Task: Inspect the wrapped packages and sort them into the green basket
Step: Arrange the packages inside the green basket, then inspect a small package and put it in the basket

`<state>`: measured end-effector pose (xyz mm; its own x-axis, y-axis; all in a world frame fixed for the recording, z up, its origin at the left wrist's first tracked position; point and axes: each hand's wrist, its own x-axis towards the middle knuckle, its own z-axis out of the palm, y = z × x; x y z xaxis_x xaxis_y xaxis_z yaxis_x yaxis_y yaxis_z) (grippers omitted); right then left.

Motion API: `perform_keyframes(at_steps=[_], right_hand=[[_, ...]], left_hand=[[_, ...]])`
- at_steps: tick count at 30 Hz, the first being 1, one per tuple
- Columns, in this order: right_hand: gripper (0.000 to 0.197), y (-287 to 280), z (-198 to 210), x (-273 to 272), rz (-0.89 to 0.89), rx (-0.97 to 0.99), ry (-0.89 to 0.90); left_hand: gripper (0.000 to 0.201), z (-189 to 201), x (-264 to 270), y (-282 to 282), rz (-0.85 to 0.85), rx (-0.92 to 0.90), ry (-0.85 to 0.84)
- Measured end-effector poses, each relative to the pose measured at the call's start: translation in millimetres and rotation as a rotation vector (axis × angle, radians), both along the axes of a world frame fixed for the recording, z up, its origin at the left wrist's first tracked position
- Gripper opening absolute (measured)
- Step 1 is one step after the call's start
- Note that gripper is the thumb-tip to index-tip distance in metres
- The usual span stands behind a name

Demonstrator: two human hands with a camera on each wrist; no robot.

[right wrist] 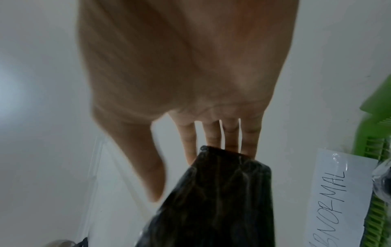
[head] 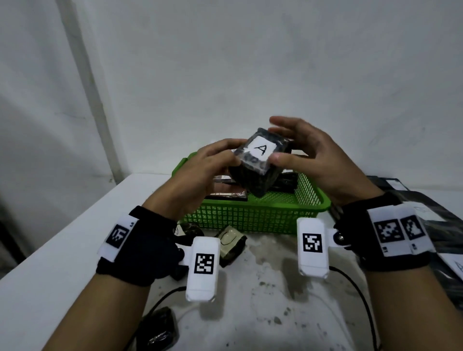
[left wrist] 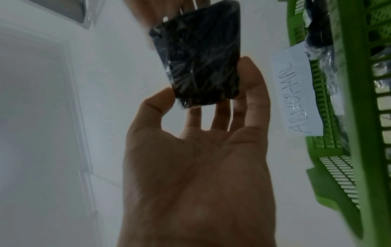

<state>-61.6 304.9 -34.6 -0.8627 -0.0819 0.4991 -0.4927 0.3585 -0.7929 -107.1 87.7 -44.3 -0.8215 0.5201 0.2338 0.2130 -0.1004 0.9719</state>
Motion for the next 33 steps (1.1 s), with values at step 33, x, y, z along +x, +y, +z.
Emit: perform_keyframes(at_steps=[33], right_hand=[[0.071, 37, 6, -162, -0.203, 1.468, -0.633]], left_hand=[[0.017, -46, -83, 47, 0.162, -0.373, 0.145]])
